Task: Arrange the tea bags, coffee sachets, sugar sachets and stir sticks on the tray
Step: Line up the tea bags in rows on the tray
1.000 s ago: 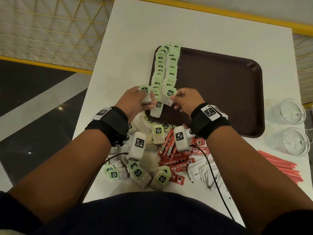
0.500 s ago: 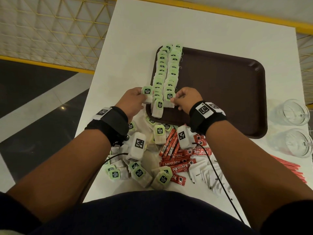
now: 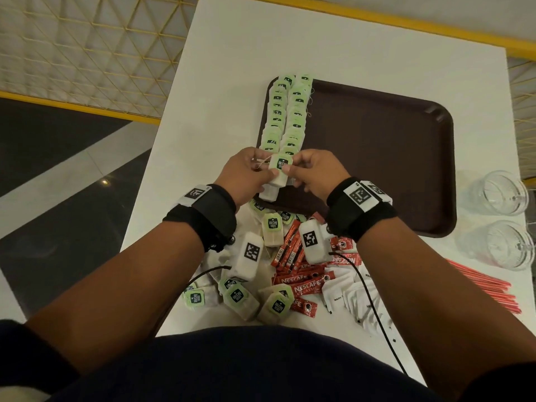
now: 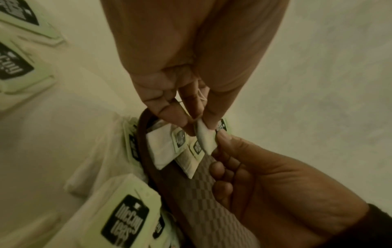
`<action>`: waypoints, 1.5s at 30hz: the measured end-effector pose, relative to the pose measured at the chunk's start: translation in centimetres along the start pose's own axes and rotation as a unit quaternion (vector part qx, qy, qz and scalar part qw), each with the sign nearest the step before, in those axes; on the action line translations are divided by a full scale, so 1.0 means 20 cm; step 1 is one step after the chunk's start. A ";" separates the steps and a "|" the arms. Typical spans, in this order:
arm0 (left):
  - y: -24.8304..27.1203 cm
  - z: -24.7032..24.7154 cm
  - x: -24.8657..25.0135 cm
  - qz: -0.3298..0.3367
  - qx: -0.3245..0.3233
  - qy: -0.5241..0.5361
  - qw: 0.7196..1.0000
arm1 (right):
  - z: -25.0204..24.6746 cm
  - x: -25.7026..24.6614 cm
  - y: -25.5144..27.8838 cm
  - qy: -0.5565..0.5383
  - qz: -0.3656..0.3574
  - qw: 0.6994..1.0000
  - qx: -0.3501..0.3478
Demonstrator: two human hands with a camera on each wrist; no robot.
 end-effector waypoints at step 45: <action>0.09 -0.41 -0.26 0.101 -0.015 -0.460 0.882 | 0.25 -0.04 0.47 0.447 -0.089 0.888 -0.065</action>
Point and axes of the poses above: each hand's wrist, its own y-axis away from the middle knuckle, its own z-axis out of the palm, x = y × z, the point moved 5 cm from there along -y, towards the middle knuckle, and after that the axes turned 15 degrees about x, right-handed, at the moved point
